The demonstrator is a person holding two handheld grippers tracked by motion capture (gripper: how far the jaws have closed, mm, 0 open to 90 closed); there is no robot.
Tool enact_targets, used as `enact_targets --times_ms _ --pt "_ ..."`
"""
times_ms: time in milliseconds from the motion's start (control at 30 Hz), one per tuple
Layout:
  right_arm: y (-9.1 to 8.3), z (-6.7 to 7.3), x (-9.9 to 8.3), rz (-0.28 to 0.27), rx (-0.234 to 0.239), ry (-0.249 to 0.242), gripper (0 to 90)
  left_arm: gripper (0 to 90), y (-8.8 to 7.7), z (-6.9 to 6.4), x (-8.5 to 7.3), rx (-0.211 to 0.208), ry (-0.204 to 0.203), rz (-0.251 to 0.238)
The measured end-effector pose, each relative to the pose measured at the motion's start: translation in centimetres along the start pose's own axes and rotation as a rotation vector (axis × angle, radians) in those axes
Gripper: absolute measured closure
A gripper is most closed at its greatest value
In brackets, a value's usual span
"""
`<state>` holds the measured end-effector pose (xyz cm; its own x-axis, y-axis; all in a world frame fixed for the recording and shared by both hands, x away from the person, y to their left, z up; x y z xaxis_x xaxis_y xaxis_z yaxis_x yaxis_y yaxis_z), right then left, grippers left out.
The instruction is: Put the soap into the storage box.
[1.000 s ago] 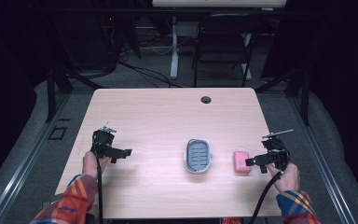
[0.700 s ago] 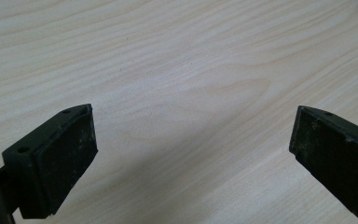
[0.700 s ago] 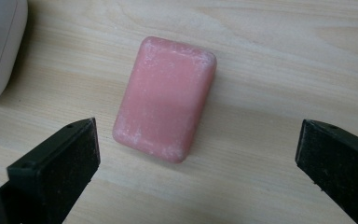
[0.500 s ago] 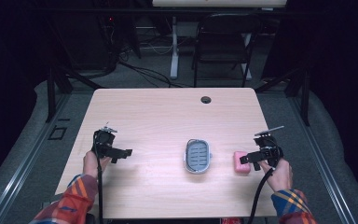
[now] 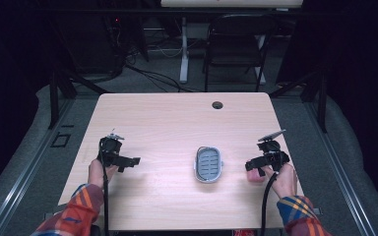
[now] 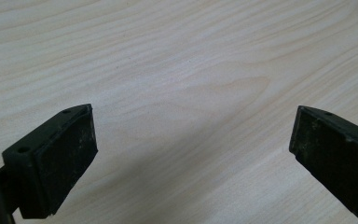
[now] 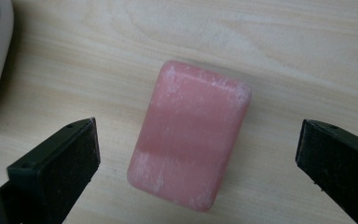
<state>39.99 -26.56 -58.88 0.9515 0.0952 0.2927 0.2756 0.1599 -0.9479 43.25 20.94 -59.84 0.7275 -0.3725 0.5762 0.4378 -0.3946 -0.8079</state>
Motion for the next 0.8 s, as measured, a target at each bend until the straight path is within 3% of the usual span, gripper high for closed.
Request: enact_targets --times_ms 167,367,667,733,767,800 --pt "0.6 0.1 0.3 -0.009 -0.002 0.022 0.0 0.8 0.0 0.0 0.0 -0.002 0.001 0.000" --pt "0.9 0.1 0.4 0.017 -0.020 0.004 0.5 0.8 0.0 0.0 0.0 -0.002 0.000 0.000" --pt "1.5 0.2 0.4 0.037 -0.022 0.005 13.5 0.8 0.0 -0.1 0.0 -0.005 0.001 0.004" --pt "1.8 0.2 0.5 0.018 -0.013 0.033 14.0 0.8 0.0 -0.1 0.0 -0.001 0.002 0.003" --pt "1.7 0.0 0.3 0.055 -0.026 0.014 14.6 0.8 0.0 -0.1 0.0 0.001 0.002 0.004" --pt "1.9 0.1 0.3 0.052 -0.019 0.025 15.3 0.8 0.0 -0.1 0.0 -0.002 0.001 0.006"
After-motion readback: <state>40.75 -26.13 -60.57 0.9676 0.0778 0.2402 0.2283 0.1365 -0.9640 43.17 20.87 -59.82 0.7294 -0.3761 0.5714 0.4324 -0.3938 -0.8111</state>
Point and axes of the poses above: each handheld gripper's, and its own axes: y roughly forward along the jaws, x roughly out of its top, z roughly to its left, the point moved 7 cm from there along y, roughly forward along the jaws, and after that the axes turned 3 degrees about y, right-handed, at the moved point
